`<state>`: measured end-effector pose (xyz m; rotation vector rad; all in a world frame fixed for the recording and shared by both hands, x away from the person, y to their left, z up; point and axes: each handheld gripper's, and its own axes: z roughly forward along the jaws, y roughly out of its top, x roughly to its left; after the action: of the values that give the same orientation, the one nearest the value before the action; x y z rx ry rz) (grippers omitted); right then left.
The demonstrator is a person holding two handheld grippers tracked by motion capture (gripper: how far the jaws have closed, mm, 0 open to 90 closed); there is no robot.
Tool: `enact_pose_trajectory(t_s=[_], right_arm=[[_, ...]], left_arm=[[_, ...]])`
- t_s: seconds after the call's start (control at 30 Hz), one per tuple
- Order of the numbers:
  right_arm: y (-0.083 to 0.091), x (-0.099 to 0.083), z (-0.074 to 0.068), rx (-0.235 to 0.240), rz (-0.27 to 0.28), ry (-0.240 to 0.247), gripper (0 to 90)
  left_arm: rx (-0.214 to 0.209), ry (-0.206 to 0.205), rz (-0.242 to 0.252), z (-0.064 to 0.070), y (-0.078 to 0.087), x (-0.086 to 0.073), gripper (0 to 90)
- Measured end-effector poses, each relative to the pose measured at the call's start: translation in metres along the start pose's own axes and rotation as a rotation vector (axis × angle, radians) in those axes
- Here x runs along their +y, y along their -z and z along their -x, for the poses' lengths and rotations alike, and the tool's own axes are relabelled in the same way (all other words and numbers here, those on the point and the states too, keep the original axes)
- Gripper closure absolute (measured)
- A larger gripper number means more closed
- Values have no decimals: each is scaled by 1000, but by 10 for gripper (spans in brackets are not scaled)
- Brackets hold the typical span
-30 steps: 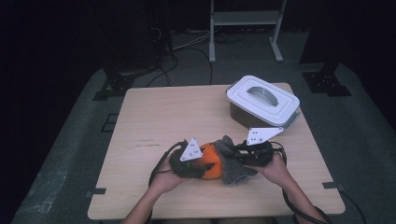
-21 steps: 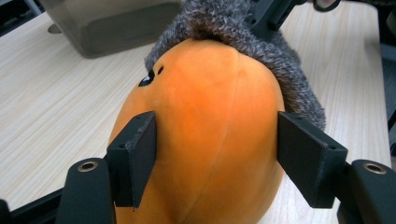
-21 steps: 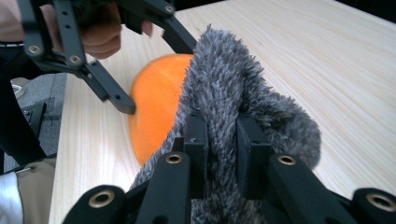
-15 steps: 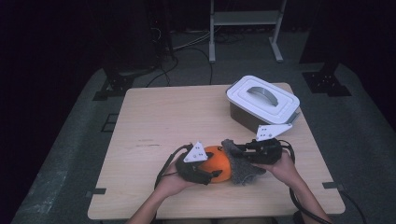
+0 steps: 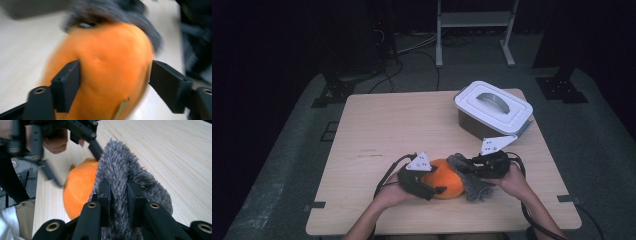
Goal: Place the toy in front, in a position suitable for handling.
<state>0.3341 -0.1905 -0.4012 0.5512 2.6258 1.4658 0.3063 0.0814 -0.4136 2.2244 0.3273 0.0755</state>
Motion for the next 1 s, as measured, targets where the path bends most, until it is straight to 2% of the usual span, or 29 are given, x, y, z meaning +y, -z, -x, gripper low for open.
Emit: enact_pose_trajectory(t_s=[0.07, 0.1, 0.13, 0.17, 0.23, 0.3, 0.33, 0.43, 0.47, 0.5, 0.53, 0.6, 0.7, 0.73, 0.8, 0.9, 1.0], right_arm=[[-2, -3, 2, -4, -8, 4, 746], [-2, -4, 3, -3, -11, 4, 745], [-2, -5, 4, -1, -15, -3, 746], [-1, -7, 5, 0, -15, -3, 746], [-1, -8, 6, 4, -13, 1, 747], [0, -10, 5, 22, -10, 9, 748], [0, -10, 5, 26, -9, 16, 748], [0, -10, 5, 29, -9, 16, 748], [0, -9, 4, 27, -9, 18, 748], [2, -6, 3, 26, -5, 25, 749], [5, -3, 0, 28, 20, 37, 755], [10, 3, -4, 36, 71, 47, 758], [3, 5, -8, 47, 39, 63, 757], [-2, 3, -9, 63, 28, 57, 757], [-7, 0, -10, 82, 14, 54, 757], [-4, -2, -9, 74, -7, 63, 756], [2, -11, -5, 74, -29, 43, 755]], left_arm=[[-49, 2, 8, -1, 5, -1, 241], [-49, 2, 8, -1, 5, -1, 247], [-68, 5, 25, -2, 8, -1, 265], [-58, 9, 53, -6, 12, 0, 269], [-4, 9, 84, -8, 11, 0, 260], [56, 4, 87, -10, 8, -1, 197], [71, 6, 84, -11, 6, -2, 186], [62, 26, 70, -14, 0, -6, 213], [36, 47, 78, -15, -1, -9, 230], [36, 47, 78, -15, -1, -9, 240], [4, 21, 47, -13, 1, -8, 242], [-13, 20, 53, -12, 3, -8, 241], [4, 31, 76, -13, 4, -7, 221], [53, 44, 97, -14, 3, -6, 181], [45, 52, 76, -15, -1, -7, 172], [33, 72, 64, -13, -5, -9, 230], [39, 54, 55, -9, -9, -7, 241]])
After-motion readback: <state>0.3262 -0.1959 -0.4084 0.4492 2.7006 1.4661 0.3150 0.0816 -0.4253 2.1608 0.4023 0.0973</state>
